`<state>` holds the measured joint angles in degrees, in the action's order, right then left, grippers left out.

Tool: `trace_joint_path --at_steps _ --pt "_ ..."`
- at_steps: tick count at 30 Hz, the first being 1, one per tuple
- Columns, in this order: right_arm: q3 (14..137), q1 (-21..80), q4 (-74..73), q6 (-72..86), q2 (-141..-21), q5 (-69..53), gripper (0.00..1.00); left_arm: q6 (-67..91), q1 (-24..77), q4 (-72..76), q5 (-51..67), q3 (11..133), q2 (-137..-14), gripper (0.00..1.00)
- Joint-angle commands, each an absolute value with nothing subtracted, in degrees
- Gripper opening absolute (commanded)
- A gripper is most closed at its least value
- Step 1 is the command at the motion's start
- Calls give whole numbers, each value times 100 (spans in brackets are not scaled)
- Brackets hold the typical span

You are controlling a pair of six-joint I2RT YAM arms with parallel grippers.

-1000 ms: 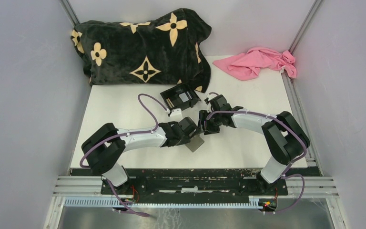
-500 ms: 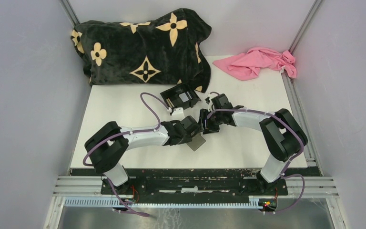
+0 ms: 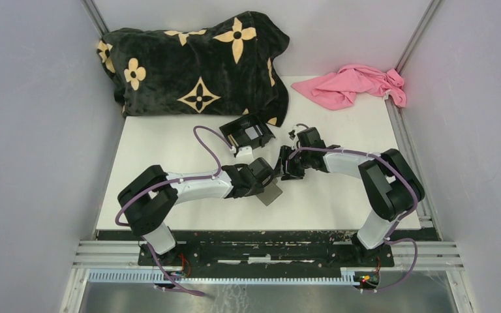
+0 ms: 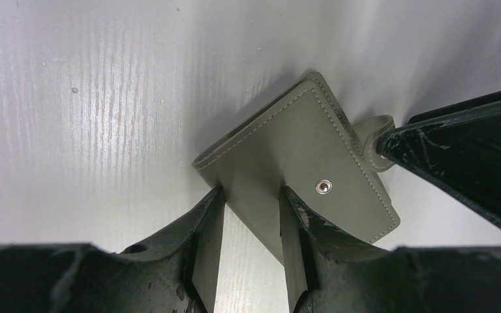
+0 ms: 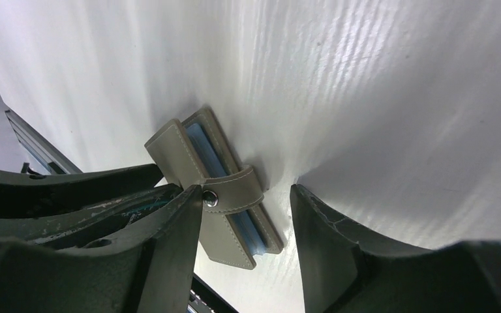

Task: Put the credit cards into the card holder
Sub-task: Close the card holder at the center of the board.

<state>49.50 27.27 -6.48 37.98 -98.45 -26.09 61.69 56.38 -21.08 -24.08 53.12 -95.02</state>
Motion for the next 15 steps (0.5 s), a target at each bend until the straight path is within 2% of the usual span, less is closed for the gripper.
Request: trace_joint_path --at_steps 1,15 --pt "4790 2589 -275 3931 -9679 -2505 58 5988 5658 -2214 -2553 5328 -9668 44" --pt "4650 2403 98 4216 -9651 -2708 56 5950 5653 -2230 -2549 5354 -9737 44"
